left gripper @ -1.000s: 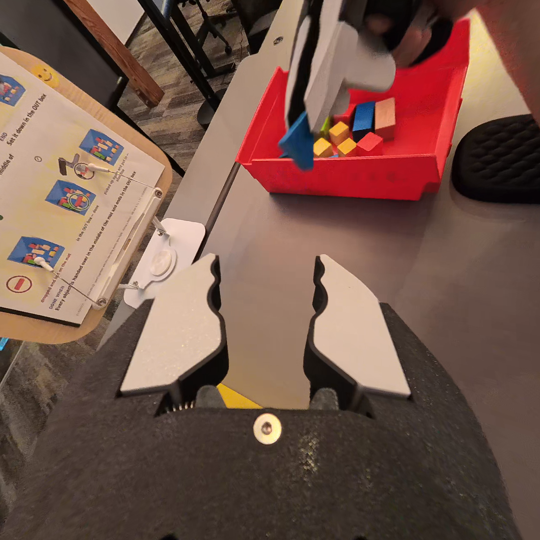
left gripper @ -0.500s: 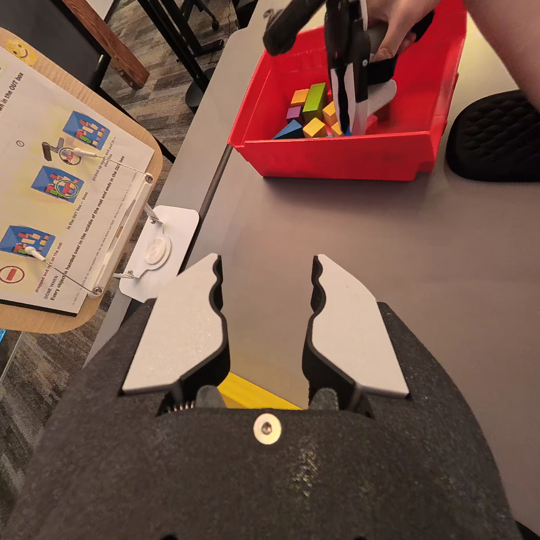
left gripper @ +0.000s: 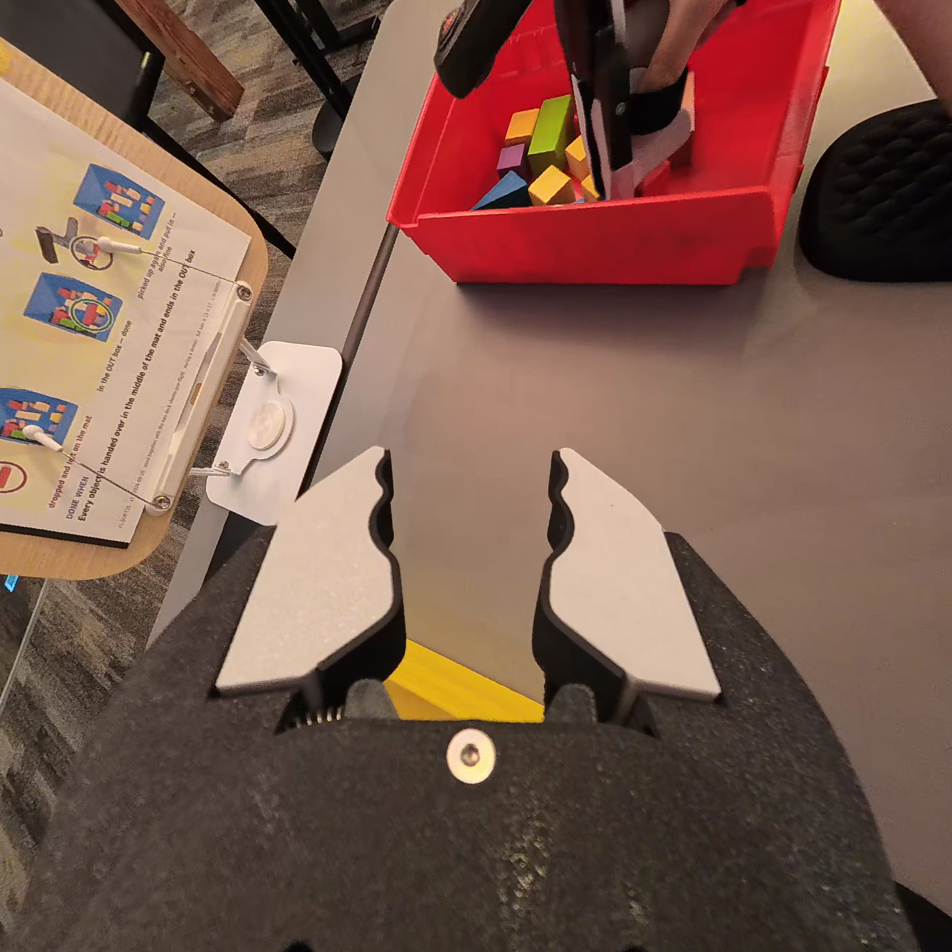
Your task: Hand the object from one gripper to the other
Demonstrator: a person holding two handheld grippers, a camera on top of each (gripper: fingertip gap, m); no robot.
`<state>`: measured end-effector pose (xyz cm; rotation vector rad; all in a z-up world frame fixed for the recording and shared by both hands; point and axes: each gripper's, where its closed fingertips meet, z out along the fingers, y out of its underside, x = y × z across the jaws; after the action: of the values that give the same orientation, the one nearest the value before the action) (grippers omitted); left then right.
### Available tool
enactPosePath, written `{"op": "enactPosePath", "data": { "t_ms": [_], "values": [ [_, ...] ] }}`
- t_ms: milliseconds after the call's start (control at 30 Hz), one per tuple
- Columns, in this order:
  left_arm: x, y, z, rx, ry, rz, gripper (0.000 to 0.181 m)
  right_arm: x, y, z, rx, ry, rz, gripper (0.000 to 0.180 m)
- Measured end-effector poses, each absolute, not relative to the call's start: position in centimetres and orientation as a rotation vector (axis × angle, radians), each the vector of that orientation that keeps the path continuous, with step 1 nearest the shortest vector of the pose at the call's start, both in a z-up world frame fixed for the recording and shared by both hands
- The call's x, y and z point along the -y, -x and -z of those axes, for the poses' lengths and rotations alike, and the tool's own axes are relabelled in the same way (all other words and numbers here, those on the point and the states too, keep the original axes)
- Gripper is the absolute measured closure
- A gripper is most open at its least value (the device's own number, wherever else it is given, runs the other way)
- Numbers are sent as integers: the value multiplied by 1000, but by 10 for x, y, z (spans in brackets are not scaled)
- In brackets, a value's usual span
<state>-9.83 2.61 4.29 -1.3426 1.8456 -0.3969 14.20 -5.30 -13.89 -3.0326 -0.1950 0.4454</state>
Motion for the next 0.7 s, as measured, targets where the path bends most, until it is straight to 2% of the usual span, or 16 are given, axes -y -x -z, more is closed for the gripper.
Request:
{"op": "enactPosePath", "data": {
  "t_ms": [333, 700],
  "values": [
    [-31, 100, -42, -1836, 1359, 373, 123, 46, -141, 144, 113, 3121, -283, 145],
    [-30, 100, -42, -1836, 1361, 386, 124, 46, -140, 151, 104, 3146, -307, 145]
  ]
}}
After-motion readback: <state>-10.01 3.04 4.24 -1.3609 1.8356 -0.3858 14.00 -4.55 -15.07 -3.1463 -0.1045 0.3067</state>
